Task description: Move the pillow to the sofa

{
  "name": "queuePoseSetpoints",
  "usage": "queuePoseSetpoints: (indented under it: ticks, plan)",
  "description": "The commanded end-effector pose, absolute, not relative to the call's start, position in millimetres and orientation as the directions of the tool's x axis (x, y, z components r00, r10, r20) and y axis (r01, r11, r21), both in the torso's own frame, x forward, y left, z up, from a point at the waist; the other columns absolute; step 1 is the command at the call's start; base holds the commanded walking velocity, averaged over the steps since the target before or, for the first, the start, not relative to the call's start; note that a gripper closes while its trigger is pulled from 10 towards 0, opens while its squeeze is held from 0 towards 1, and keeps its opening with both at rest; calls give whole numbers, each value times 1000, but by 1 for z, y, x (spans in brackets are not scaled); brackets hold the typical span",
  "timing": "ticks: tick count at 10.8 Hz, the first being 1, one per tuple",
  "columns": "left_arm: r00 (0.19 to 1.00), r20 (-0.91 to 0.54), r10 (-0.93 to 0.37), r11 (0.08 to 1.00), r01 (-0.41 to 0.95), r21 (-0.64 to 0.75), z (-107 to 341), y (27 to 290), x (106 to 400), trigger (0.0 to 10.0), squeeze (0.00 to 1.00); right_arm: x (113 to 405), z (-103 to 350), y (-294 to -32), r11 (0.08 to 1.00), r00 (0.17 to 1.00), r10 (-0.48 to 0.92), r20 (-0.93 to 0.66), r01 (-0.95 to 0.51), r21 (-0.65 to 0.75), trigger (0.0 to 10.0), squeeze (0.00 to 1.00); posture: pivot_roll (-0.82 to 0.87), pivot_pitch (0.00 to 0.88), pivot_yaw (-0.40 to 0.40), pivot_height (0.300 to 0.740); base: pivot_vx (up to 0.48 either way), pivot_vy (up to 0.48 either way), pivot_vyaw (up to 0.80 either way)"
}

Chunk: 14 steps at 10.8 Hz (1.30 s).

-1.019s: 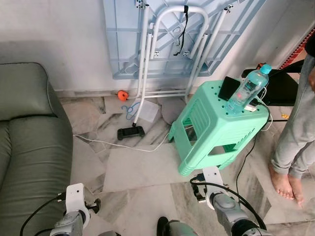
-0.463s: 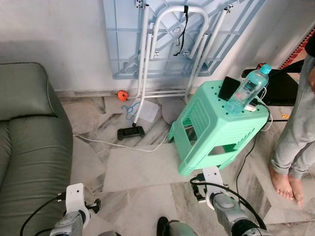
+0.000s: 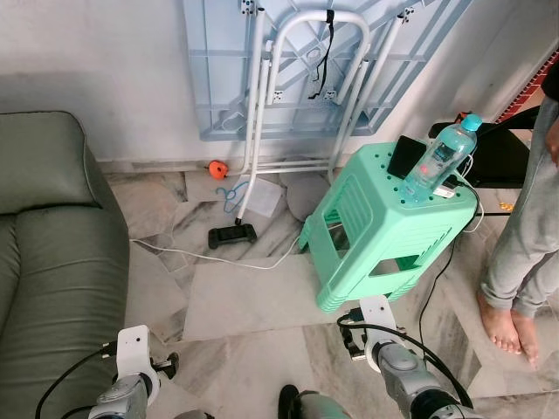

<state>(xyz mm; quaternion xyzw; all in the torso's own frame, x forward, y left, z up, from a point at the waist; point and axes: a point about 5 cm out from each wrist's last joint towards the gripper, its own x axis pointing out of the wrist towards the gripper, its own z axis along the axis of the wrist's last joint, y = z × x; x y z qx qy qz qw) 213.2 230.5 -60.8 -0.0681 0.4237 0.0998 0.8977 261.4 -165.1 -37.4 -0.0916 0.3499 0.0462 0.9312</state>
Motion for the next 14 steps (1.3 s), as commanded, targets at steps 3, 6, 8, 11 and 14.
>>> queuePoseSetpoints:
  ticks: [3, 6, 8, 11, 14]
  plan:
    - [577, -804, 141, 987, -143, 70, -68, 227, 202, 10000, 0, 230, -61, -171, 984, 623, 22, -782, -153, -94, 10000, 0, 66, 140, -64, 740, 0, 0, 0]
    - [574, -809, 127, 989, -140, 56, -69, 224, 202, 10000, 0, 227, -63, -171, 988, 613, 35, -789, -139, -64, 10000, 0, 56, 162, -62, 740, 0, 0, 0]
    - [572, -810, 128, 989, -136, 60, -69, 225, 202, 10000, 0, 227, -63, -171, 989, 611, 37, -791, -138, -60, 10000, 0, 55, 162, -60, 740, 0, 0, 0]
    - [604, -784, 143, 988, -132, 79, -64, 227, 209, 10000, 0, 232, -59, -175, 979, 636, 23, -772, -172, -113, 10000, 0, 42, 167, -62, 740, 0, 0, 0]
    - [773, -635, 3, 999, -31, -33, -35, 215, 252, 10000, 0, 267, -32, -173, 983, 756, 87, -649, -171, -67, 10000, 0, 38, 181, -72, 740, 0, 0, 0]
